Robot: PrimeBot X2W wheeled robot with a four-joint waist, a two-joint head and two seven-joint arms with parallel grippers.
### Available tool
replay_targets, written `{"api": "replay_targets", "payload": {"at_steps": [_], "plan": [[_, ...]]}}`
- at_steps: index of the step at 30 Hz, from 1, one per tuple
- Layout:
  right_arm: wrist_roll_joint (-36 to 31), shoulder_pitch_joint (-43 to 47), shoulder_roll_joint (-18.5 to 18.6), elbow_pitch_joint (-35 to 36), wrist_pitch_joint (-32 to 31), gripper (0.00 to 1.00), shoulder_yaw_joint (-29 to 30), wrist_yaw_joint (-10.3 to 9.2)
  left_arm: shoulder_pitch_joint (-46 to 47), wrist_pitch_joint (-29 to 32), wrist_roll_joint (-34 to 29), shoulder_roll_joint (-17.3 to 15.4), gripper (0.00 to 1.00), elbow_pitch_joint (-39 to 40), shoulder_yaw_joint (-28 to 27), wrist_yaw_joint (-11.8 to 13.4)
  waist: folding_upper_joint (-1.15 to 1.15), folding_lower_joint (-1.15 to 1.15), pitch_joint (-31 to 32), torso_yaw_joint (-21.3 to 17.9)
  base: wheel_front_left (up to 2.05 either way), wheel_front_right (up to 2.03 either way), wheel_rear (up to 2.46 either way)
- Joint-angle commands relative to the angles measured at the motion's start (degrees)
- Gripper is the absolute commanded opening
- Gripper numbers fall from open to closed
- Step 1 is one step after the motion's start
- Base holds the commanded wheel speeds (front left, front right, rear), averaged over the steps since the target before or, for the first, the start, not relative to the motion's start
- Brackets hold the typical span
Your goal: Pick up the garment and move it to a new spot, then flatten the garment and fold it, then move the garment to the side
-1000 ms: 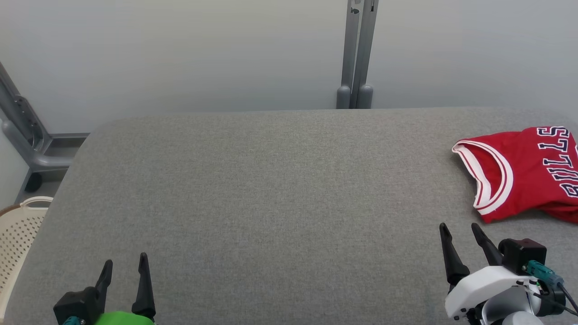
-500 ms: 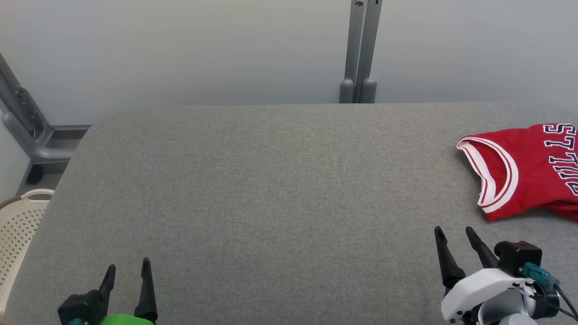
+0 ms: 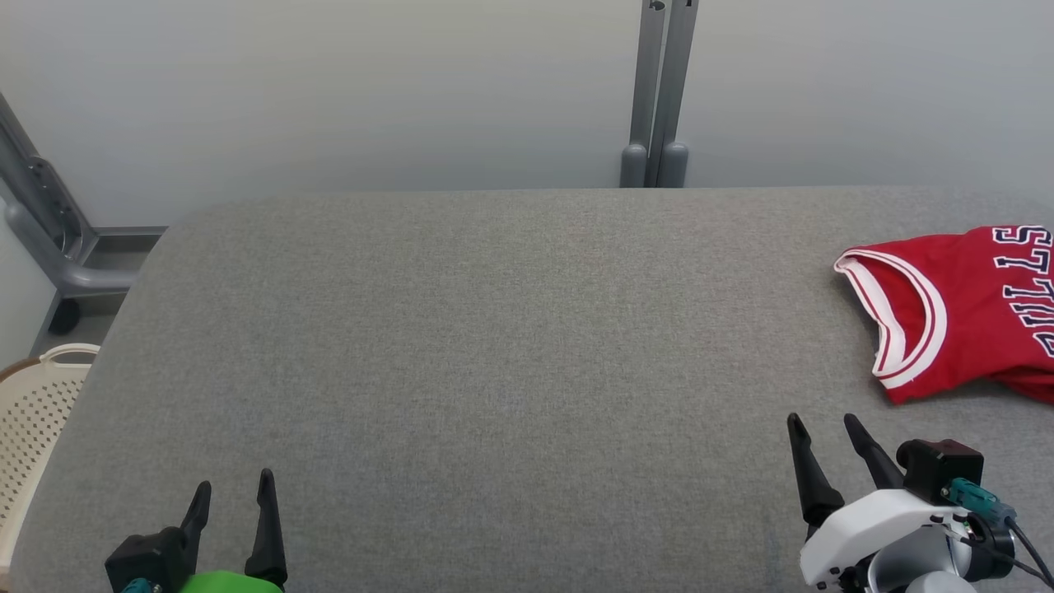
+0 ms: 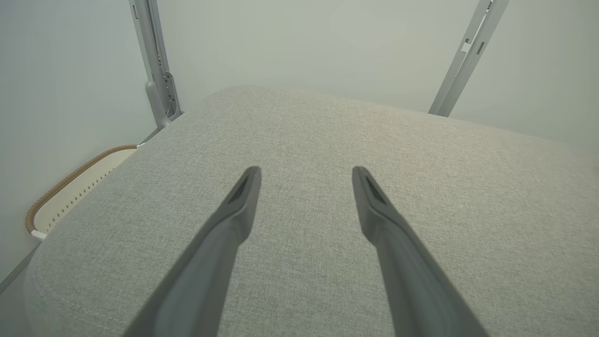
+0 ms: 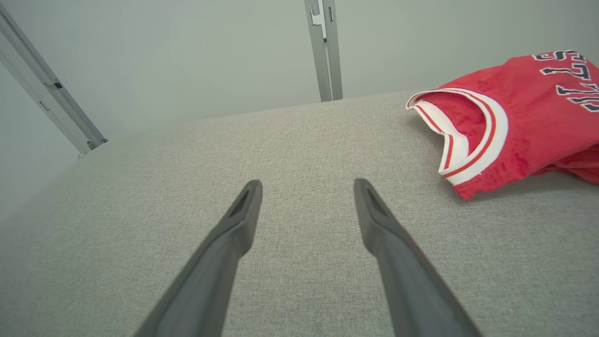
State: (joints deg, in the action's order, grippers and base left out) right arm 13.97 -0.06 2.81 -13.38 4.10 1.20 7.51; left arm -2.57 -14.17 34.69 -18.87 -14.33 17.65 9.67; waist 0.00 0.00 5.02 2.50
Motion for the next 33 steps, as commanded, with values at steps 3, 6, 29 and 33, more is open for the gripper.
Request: {"api": "replay_targets", "payload": {"at_steps": [3,6,29,33], "plan": [[0.4,-0.41,0.17,-0.21,0.16,1.0,-0.16,-0.05,0.85,-0.26,-0.22,-0.1,1.0,-0.23,0.07,0.14,0.0,0.0,0.02,0.05,0.0,0.0,0.0],[0.04,0.31,-0.16,-0.85,-0.06,0.0,-0.12,0.01,-0.44,0.09,0.1,0.44,0.0,-0.91,0.31,-0.03,0.0,0.0,0.02,0.06,0.0,0.0,0.0],[20.27,-0.24,-0.22,-0.86,-2.87,0.0,2.4,0.0,2.77,5.42,15.02,4.9,0.0,-2.47,-4.64,-4.47,0.0,0.0,-0.84,-0.36,0.0,0.0,0.0],[23.78,-0.43,-0.19,-0.65,-3.32,0.0,2.82,0.0,3.41,6.33,17.6,5.58,0.0,-2.52,-5.57,-5.25,0.0,0.0,-1.01,-0.44,0.0,0.0,0.0]]}}
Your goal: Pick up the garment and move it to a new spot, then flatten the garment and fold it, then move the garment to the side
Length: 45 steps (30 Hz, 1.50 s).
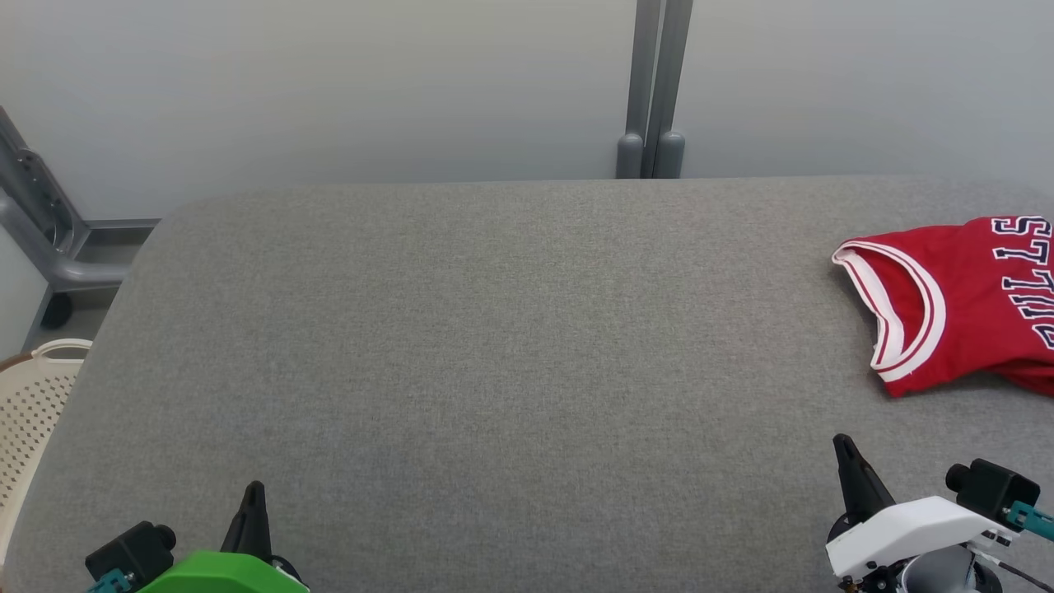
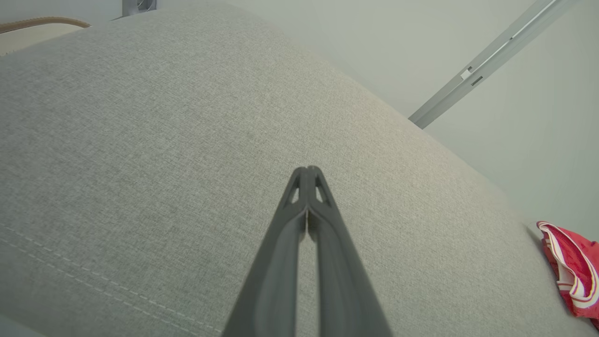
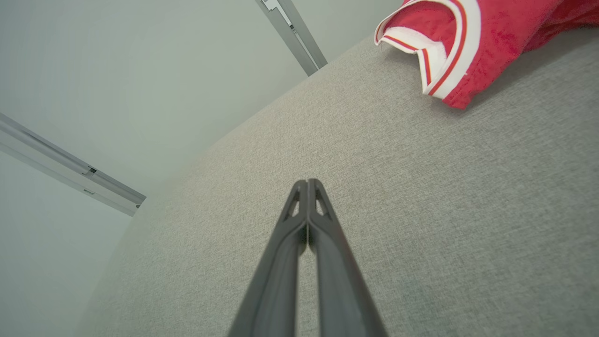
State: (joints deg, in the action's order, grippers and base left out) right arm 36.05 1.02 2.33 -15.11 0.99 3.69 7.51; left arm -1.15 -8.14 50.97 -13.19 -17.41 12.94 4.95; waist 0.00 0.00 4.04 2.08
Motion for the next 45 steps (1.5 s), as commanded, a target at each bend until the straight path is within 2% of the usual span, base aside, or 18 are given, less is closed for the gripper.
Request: {"api": "replay_targets", "payload": {"at_steps": [1,17,45], "plan": [[2.55,-1.56,0.28,1.13,-0.32,0.0,0.44,0.0,2.16,0.53,1.96,0.06,0.0,0.54,-1.08,-0.69,0.0,0.0,-0.08,-0.04,0.0,0.0,0.0],[14.94,-2.39,0.39,1.82,-2.0,0.0,1.98,0.0,4.5,3.69,11.09,2.42,0.0,0.28,-4.36,-3.46,0.0,0.0,-0.76,-0.37,0.0,0.0,0.0],[31.81,-3.38,0.52,2.66,-4.33,0.0,4.08,-0.01,7.71,8.07,23.71,5.66,0.0,-0.14,-8.8,-7.2,0.0,0.0,-1.92,-0.93,0.0,0.0,0.0]]}}
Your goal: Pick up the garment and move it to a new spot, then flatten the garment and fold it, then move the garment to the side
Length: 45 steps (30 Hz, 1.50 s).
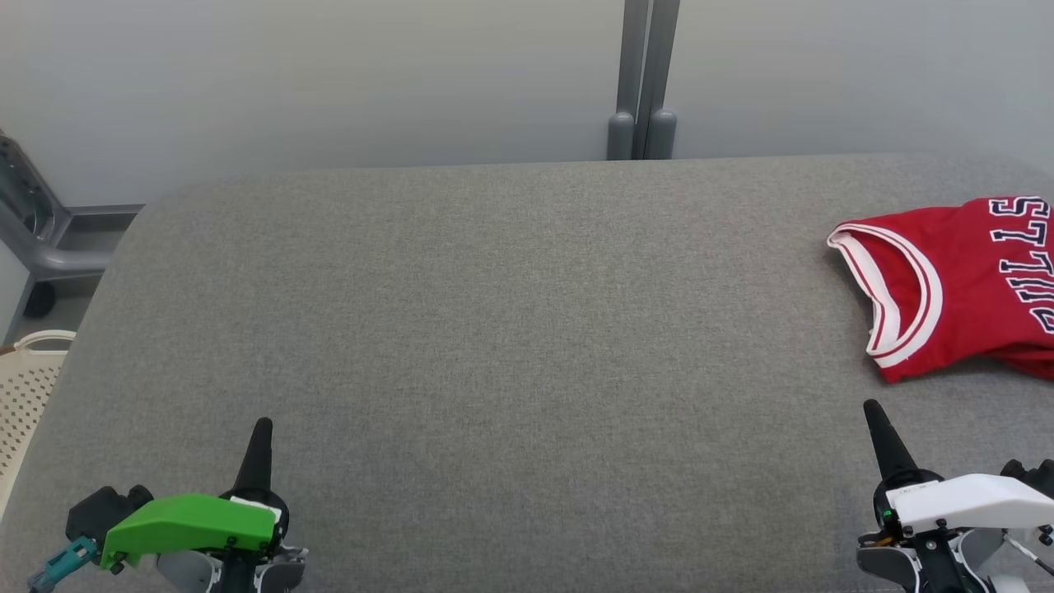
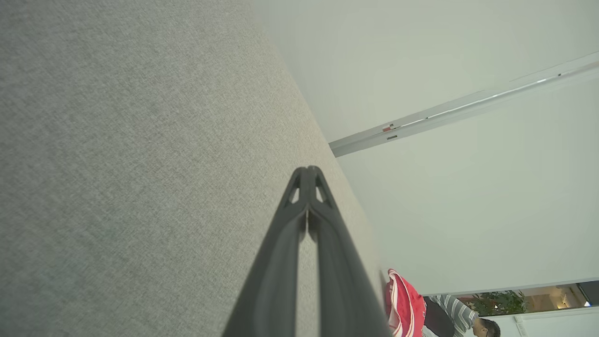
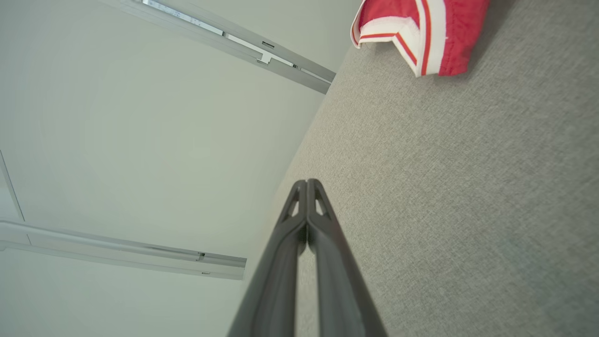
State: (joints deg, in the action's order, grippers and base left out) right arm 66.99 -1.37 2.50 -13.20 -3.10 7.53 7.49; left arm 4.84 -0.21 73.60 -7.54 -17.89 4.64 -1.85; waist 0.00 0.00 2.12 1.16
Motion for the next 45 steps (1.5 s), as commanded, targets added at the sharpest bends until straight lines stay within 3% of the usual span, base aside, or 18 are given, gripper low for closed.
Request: {"api": "replay_targets", "payload": {"at_steps": [1,45], "plan": [[1.44,-1.01,0.36,0.78,-0.28,0.0,0.3,0.02,1.84,0.26,1.38,0.12,0.0,0.33,-0.65,-0.5,0.0,0.0,-0.06,-0.03,0.0,0.0,0.0],[21.44,-2.26,0.48,1.72,-3.01,0.0,2.79,0.01,5.51,5.48,16.15,4.01,0.0,-0.24,-5.86,-4.94,0.0,0.0,-1.95,-0.94,0.0,0.0,0.0]]}}
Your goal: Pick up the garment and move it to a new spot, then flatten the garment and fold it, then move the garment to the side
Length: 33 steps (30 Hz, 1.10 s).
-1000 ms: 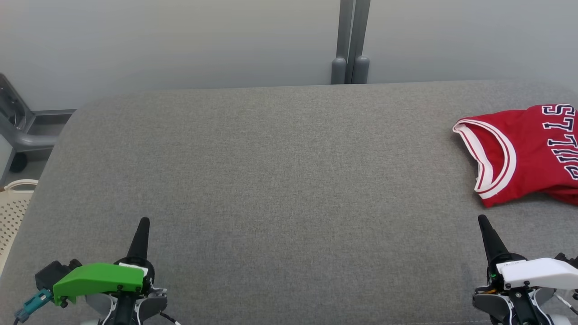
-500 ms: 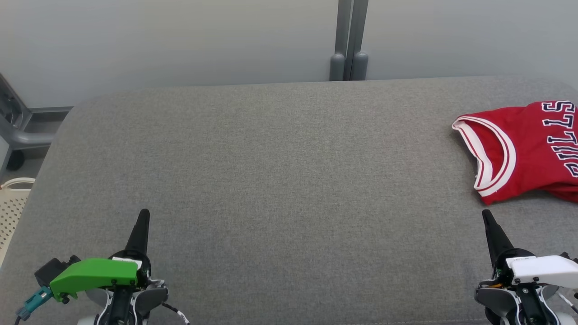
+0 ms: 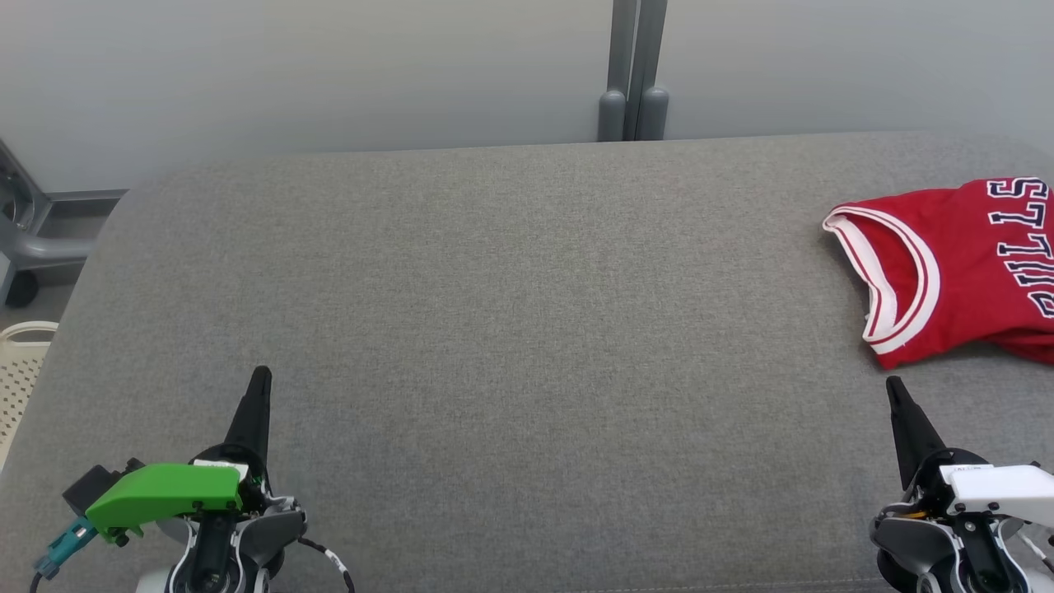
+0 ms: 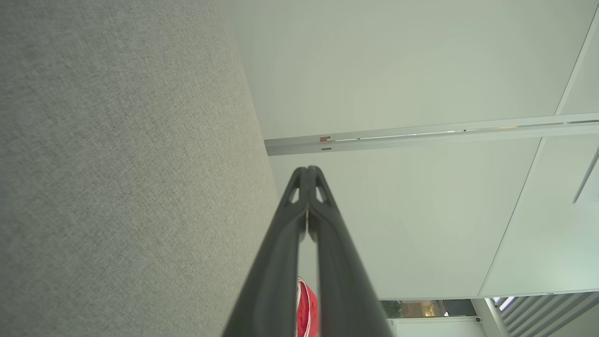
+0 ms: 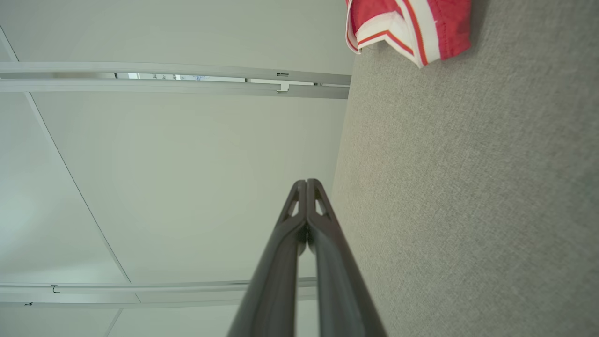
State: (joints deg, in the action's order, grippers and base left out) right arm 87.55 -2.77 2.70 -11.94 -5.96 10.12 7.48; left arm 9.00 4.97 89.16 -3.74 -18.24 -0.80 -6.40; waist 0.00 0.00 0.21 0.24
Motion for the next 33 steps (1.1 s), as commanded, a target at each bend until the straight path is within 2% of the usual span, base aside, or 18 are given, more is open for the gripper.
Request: {"api": "replay_targets", "payload": {"at_steps": [1,12,33], "plan": [[1.29,-0.88,0.28,0.47,-0.24,0.0,0.24,0.02,1.38,0.41,0.96,0.26,0.0,0.11,-0.51,-0.47,0.0,0.0,-0.08,-0.04,0.0,0.0,0.0],[5.32,-1.02,0.31,0.62,-0.8,0.0,0.75,0.02,1.92,1.45,3.8,1.05,0.0,-0.04,-1.57,-1.43,0.0,0.0,-0.55,-0.27,0.0,0.0,0.0],[5.12,-0.99,0.29,0.6,-0.77,0.0,0.71,0.02,1.91,1.35,3.7,0.97,0.0,-0.01,-1.49,-1.39,0.0,0.0,-0.55,-0.27,0.0,0.0,0.0]]}}
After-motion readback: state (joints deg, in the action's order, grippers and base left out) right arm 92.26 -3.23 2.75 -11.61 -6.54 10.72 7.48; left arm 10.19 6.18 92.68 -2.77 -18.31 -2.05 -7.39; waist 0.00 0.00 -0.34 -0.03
